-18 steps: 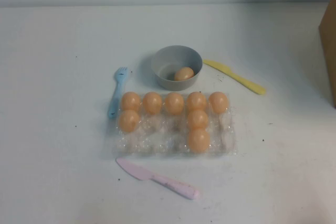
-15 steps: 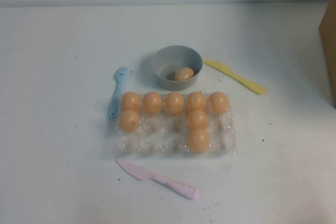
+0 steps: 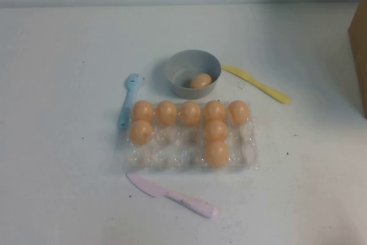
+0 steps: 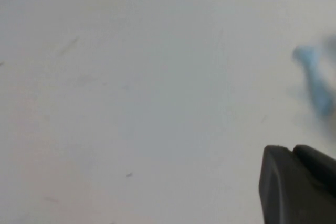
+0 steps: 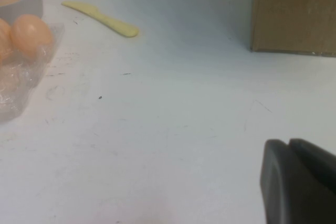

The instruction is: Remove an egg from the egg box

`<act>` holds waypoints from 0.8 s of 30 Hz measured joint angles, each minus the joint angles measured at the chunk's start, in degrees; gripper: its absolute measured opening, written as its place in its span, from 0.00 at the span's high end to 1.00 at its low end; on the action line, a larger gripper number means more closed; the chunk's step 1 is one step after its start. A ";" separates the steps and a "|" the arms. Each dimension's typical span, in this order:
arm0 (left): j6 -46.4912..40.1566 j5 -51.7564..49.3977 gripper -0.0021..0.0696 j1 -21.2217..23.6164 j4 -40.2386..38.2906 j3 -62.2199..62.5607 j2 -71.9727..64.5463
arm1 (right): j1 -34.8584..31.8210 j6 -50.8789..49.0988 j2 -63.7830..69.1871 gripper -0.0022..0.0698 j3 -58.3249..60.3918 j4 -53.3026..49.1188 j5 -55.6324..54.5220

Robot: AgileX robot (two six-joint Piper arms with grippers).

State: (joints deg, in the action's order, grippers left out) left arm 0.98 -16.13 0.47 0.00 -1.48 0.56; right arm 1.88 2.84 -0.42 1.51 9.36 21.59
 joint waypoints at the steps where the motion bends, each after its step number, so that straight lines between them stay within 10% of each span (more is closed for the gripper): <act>1: 3.31 2.31 0.98 0.00 -3.22 0.00 0.00 | 0.00 0.00 0.00 0.99 0.00 0.00 0.00; 7: 19.16 16.13 0.98 0.00 -19.73 0.00 0.00 | 0.00 0.00 0.00 0.99 0.00 0.00 0.00; 17: 20.87 22.02 0.98 0.00 -21.87 0.00 0.00 | 0.00 0.00 0.00 0.99 0.00 0.09 0.00; 24: 15.28 0.61 0.98 0.00 -18.37 11.87 -3.98 | 0.00 0.00 0.00 0.99 0.00 0.09 0.00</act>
State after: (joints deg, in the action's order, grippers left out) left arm 16.26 -15.51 0.47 -18.37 10.38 -3.42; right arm 1.88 2.84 -0.42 1.51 9.45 21.59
